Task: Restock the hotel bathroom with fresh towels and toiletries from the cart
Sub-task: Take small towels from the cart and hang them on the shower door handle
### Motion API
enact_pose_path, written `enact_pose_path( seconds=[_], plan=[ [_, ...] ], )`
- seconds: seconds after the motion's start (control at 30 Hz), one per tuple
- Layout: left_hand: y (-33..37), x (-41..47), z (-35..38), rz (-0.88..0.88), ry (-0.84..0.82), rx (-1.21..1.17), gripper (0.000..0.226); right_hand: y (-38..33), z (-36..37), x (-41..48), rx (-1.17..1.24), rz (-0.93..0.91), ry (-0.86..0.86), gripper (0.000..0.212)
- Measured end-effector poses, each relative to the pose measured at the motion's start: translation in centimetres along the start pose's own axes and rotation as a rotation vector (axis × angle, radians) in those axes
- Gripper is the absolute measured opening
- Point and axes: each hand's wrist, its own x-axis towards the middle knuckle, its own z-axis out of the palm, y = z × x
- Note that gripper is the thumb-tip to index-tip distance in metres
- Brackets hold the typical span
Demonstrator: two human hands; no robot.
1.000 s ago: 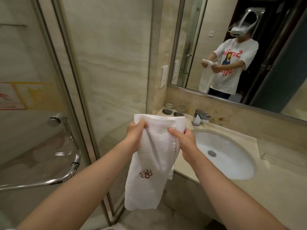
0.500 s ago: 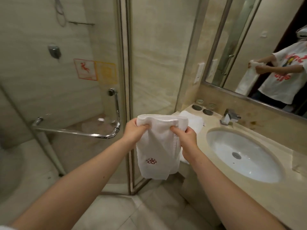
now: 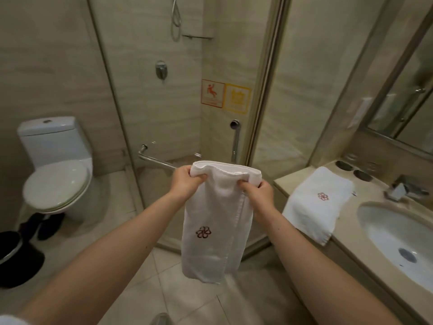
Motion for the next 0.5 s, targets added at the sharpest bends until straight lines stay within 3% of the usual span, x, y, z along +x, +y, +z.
enact_pose_path(
  seconds=[0.2,0.5],
  plan=[
    [-2.6,5.4,-5.3,-0.037,0.06,0.132,0.012,1.6,7.2,3.4,-0.11,0.011,0.001,0.011],
    [-4.2,17.6,-10.5,-0.011,-0.077,0.334,0.014,2.4,16.6,11.5,-0.365,-0.018,0.146,0.016]
  ],
)
